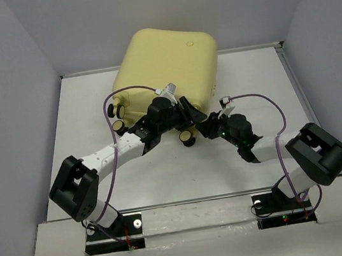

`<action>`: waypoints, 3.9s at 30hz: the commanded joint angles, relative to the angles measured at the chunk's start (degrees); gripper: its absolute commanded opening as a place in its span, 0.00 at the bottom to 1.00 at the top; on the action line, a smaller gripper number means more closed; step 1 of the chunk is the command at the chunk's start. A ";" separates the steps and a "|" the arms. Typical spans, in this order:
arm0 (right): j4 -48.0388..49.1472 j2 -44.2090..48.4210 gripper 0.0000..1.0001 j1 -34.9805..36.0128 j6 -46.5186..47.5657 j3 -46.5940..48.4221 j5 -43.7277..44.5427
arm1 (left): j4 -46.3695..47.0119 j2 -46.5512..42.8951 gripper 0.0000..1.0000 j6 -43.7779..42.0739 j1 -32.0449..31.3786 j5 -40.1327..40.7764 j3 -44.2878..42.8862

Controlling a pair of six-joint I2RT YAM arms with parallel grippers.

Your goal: Pack the luggage

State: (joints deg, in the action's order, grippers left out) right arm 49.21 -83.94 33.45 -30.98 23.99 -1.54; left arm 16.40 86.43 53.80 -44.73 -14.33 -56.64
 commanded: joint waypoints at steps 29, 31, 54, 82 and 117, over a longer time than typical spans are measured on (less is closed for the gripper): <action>49.11 -16.68 0.07 20.33 -14.96 5.45 8.83 | 26.57 14.81 0.06 14.05 -10.20 -8.88 -30.53; 49.14 -19.32 0.07 21.47 -16.30 9.22 9.80 | 27.80 16.39 0.06 15.28 -11.16 -8.00 -32.65; 20.59 1.75 0.07 20.60 -8.49 -4.12 18.68 | -38.35 -33.41 0.96 -25.84 12.63 23.08 -9.83; -37.61 16.89 0.82 14.28 1.62 12.13 25.89 | -24.49 -15.25 0.84 -28.14 20.30 6.51 -0.31; -27.33 3.44 0.62 2.32 6.02 16.97 22.54 | 7.50 -27.37 0.06 -8.63 20.74 -3.77 20.60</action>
State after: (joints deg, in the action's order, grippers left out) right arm 16.21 -77.45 36.80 -26.09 40.91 20.56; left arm 13.06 62.94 43.40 -23.90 -14.24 -37.06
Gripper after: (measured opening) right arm 0.660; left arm 0.582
